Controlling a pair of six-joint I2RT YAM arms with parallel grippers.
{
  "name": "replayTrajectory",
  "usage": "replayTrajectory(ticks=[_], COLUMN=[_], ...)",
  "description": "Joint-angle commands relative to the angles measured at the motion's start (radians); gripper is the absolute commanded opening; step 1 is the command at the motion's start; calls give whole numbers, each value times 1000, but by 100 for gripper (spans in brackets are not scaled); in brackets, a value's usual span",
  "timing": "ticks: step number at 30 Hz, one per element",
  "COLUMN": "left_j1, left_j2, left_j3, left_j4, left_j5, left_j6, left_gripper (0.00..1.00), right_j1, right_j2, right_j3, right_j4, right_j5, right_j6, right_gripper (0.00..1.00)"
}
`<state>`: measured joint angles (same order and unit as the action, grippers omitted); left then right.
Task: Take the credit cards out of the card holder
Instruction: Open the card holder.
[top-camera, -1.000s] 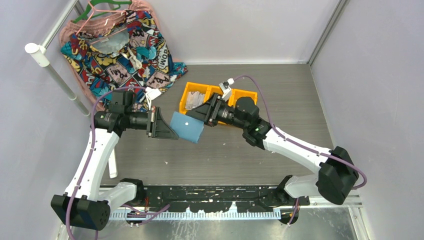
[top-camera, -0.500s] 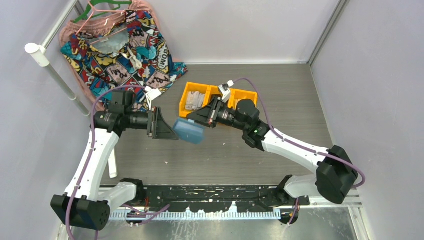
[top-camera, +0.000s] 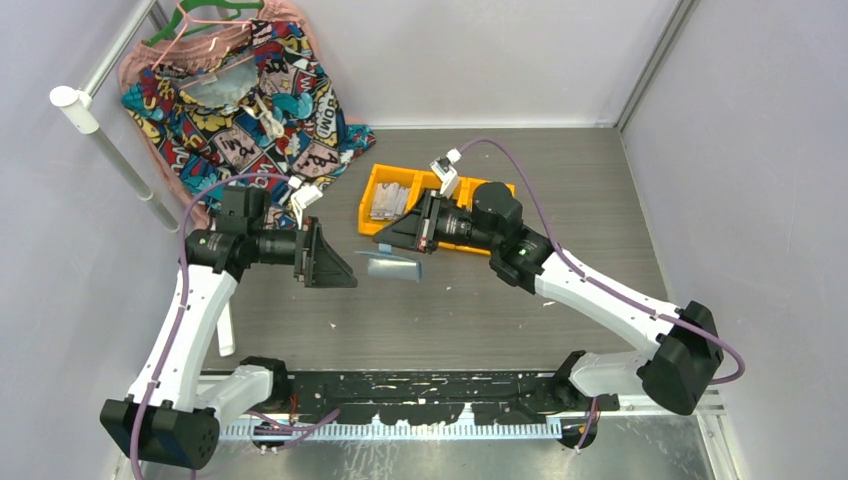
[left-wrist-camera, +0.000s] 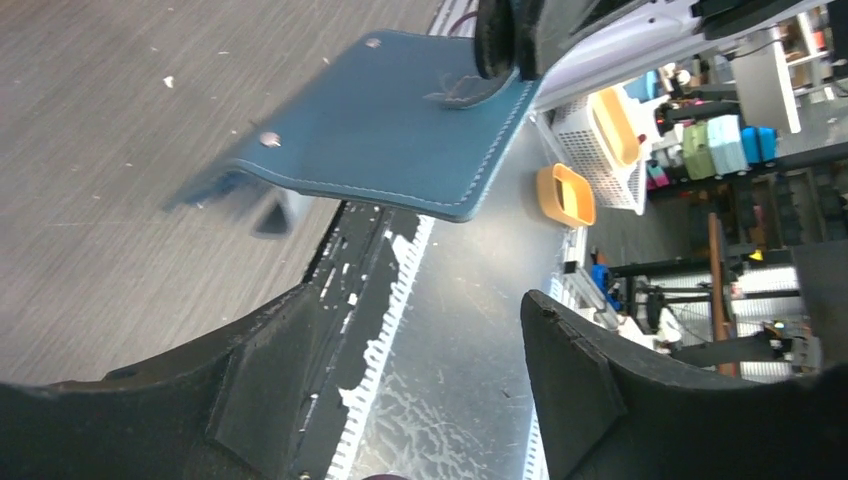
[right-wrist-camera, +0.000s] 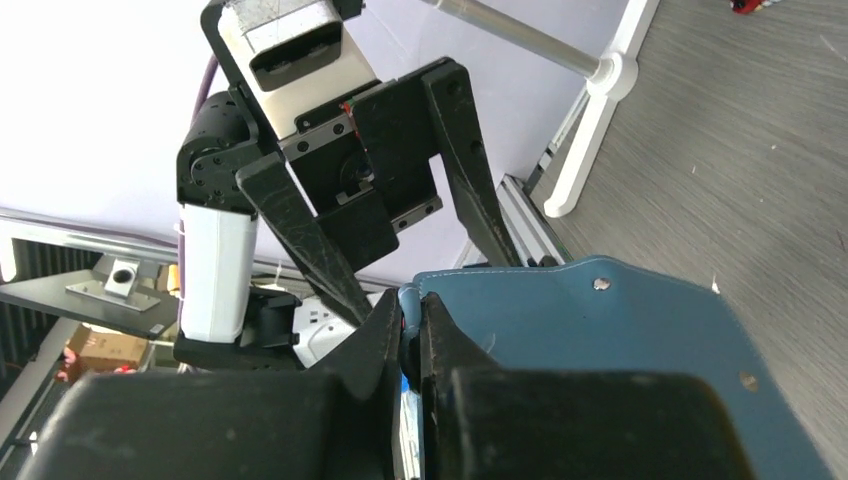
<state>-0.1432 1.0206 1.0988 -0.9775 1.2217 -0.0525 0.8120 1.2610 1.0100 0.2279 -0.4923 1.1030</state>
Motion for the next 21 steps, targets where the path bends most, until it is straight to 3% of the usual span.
replayTrajectory(ticks=[1,7,12,15,19,21], left_j1=[-2,-2,-2,-2,-2,-3], left_j2=[-37,-105,-152,-188,-248,-278], left_j3=[-11,-52,-33,-34,-67,-94], left_j4=[28,70,74,126,228,302], left_j5=[-63,-196,-67,1,30,35], left_j6=[128,302,301,218,80,-11], left_gripper=[74,78,80,70,46,43], right_j1=[24,91,134,147,149,149], right_j2=[-17,35,90,118,130,130], right_j3=[95,211,288,320,334,337], right_j4=[-33,-148,-191,-192,-185,-181], right_j5=[-67,-118,-135,-139,-138,-139], right_j6=[-51,-131,-155,-156,-149,-145], right_gripper=[1,1,1,1,1,1])
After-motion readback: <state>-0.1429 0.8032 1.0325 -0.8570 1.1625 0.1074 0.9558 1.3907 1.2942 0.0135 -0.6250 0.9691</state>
